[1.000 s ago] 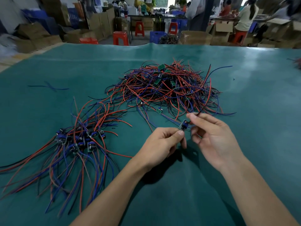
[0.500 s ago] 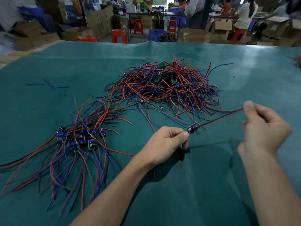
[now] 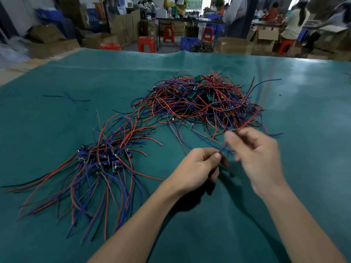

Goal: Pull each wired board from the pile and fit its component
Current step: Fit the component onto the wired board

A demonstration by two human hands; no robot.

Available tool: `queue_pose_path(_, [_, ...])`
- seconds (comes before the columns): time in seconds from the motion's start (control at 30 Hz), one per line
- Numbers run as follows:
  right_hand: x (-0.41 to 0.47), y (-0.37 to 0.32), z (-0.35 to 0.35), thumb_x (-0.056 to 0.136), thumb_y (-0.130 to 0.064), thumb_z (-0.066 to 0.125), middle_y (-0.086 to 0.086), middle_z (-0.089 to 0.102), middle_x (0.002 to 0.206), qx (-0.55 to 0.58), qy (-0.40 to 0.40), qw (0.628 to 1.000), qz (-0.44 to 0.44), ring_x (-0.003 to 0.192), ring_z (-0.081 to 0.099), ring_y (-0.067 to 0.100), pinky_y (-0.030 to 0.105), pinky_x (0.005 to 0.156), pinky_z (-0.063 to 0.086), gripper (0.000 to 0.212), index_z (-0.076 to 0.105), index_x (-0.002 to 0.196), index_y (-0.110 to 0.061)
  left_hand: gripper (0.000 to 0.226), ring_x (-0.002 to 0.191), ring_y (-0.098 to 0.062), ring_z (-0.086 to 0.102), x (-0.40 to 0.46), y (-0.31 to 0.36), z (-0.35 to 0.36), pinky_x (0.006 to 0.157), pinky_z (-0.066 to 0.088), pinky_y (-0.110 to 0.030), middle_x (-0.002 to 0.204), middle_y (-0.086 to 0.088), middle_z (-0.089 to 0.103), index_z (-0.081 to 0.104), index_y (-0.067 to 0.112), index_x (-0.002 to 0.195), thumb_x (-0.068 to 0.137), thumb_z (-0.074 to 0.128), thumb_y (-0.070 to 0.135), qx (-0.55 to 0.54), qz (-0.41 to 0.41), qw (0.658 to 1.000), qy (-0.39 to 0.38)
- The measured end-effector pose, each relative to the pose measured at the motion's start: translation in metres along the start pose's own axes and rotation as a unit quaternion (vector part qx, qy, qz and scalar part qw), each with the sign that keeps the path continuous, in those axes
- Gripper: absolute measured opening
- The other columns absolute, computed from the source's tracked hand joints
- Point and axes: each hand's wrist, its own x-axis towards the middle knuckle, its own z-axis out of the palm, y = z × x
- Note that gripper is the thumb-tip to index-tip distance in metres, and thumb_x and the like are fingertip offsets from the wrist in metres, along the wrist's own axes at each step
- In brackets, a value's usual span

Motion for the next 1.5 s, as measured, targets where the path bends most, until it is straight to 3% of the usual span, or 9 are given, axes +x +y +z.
queue_pose_path(0.13, [0.023,-0.037,-0.024,0.085,-0.048,0.07,0.025,0.059,0.073,0.009,0.142,0.989,-0.05,0.064,0.044,0.025,0.053,0.059,0.038,0.031,0.068,0.073,-0.02,0.033,0.047,-0.015,0.044,0.0,-0.002,0.002,0.051,0.041,-0.027,0.05,0.003,0.053,0.064,0.005,0.091,0.109,0.039,0.016,0.043,0.003,0.999,-0.014])
queue_pose_path(0.2, [0.032,-0.077,-0.028,0.09,-0.045,0.067,0.009,0.064,0.072,0.036,0.173,0.98,-0.089,0.059,0.047,0.021,0.047,0.056,0.038,0.026,0.066,0.072,-0.026,0.033,0.048,-0.013,0.046,0.0,-0.004,0.002,0.053,0.039,-0.026,0.052,0.005,0.057,0.066,0.01,0.09,0.107,0.04,0.02,0.101,0.002,0.995,-0.009])
queue_pose_path(0.4, [0.076,-0.156,0.045,0.099,-0.029,0.059,0.024,0.07,0.086,-0.115,-0.044,0.98,-0.159,0.069,0.059,0.034,0.042,0.059,0.047,0.03,0.073,0.084,-0.008,0.033,0.042,-0.008,0.046,0.002,-0.006,0.005,0.046,0.037,-0.022,0.055,0.004,0.062,0.068,0.022,0.084,0.105,0.042,0.023,0.116,-0.002,0.993,0.034])
queue_pose_path(0.53, [0.083,-0.131,0.12,0.099,-0.04,0.057,0.017,0.072,0.096,-0.348,-0.279,0.89,-0.093,0.088,0.067,0.028,0.034,0.079,0.056,0.037,0.073,0.091,-0.007,0.048,0.038,-0.007,0.043,-0.002,-0.002,0.005,0.041,0.033,-0.017,0.052,0.005,0.059,0.063,0.038,0.057,0.097,0.044,0.019,0.095,0.015,0.995,0.04])
queue_pose_path(0.7, [0.087,-0.061,0.12,0.087,-0.018,0.065,0.016,0.063,0.122,-0.477,-0.263,0.838,-0.007,0.107,0.065,0.037,0.046,0.095,0.055,0.028,0.067,0.114,-0.017,0.045,0.037,-0.005,0.044,0.0,-0.004,0.004,0.04,0.034,-0.016,0.054,0.004,0.059,0.061,0.03,0.063,0.102,0.045,0.015,0.091,-0.006,0.994,0.052])
queue_pose_path(0.97, [0.099,-0.006,0.093,0.082,-0.027,0.082,0.01,0.067,0.117,-0.387,-0.19,0.898,0.089,0.102,0.065,0.032,0.037,0.087,0.054,0.027,0.068,0.105,-0.024,0.015,0.05,-0.004,0.052,0.003,-0.008,0.002,0.056,0.04,-0.022,0.056,0.003,0.063,0.068,0.011,0.094,0.099,0.055,0.015,0.107,0.015,0.991,0.082])
queue_pose_path(1.2, [0.067,-0.029,0.026,0.063,-0.029,0.082,-0.009,0.07,0.068,-0.292,0.052,0.954,0.048,0.074,0.069,0.014,0.034,0.079,0.057,0.016,0.07,0.073,-0.023,0.013,0.061,-0.013,0.059,0.01,-0.011,0.002,0.051,0.044,-0.024,0.076,-0.002,0.073,0.063,0.018,0.098,0.1,0.05,0.018,-0.011,0.007,0.982,0.19])
queue_pose_path(1.33, [0.012,-0.02,0.025,0.066,-0.014,0.085,-0.01,0.067,0.066,-0.196,0.018,0.98,-0.007,0.061,0.062,0.003,0.013,0.06,0.048,0.02,0.069,0.076,-0.022,0.025,0.061,-0.014,0.058,0.01,-0.008,0.001,0.048,0.046,-0.026,0.075,0.003,0.069,0.067,0.013,0.102,0.107,0.045,0.023,-0.039,0.006,0.979,0.198])
queue_pose_path(1.5, [-0.007,-0.003,0.031,0.071,0.002,0.077,0.001,0.075,0.081,-0.017,-0.089,0.995,0.037,0.075,0.071,0.018,0.033,0.072,0.059,0.028,0.074,0.085,-0.022,0.022,0.061,-0.012,0.055,0.011,-0.01,-0.005,0.059,0.048,-0.03,0.074,-0.003,0.064,0.07,0.003,0.099,0.104,0.054,0.016,-0.031,0.006,0.976,0.217])
